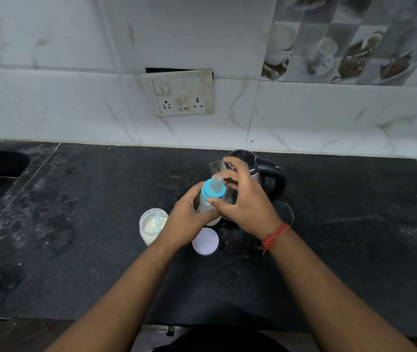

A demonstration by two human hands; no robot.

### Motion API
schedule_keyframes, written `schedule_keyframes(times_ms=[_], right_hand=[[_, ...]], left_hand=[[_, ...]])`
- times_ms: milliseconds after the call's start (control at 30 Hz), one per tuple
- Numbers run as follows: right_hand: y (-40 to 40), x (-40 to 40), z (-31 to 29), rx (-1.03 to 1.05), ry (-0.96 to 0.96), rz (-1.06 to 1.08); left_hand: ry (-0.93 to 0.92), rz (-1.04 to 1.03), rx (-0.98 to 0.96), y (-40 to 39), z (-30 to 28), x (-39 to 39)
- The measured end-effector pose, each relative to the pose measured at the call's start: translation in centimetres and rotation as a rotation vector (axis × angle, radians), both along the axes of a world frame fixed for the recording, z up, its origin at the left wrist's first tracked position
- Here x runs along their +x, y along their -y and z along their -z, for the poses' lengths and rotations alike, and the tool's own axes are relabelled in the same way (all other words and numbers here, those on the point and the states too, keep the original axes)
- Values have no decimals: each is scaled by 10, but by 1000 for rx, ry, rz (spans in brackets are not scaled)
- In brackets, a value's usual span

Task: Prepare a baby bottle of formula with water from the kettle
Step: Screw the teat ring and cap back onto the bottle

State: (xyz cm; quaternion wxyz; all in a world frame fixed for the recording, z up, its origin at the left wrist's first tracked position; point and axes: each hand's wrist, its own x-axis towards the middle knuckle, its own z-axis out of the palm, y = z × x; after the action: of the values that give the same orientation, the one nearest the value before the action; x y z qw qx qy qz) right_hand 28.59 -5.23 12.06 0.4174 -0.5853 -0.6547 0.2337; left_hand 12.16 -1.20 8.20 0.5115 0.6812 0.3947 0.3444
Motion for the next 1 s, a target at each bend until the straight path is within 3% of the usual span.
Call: schedule_keyframes(times_ms=[267, 533, 700, 800, 1000], right_hand=[[-6, 5, -2, -71, 54, -36], [-9, -6, -1, -61, 211, 147], [-9, 5, -2, -155, -16, -11], [-9, 13, -1, -163, 9, -85], [-9, -6, 1, -35, 96, 129]], left_hand=[[-59, 12, 7, -5, 1, 1], [-3, 19, -47, -4, 2, 5], [-7, 8, -52, -6, 2, 2], [-6, 3, -53, -9, 3, 1], [32, 21, -80, -8, 2, 7]])
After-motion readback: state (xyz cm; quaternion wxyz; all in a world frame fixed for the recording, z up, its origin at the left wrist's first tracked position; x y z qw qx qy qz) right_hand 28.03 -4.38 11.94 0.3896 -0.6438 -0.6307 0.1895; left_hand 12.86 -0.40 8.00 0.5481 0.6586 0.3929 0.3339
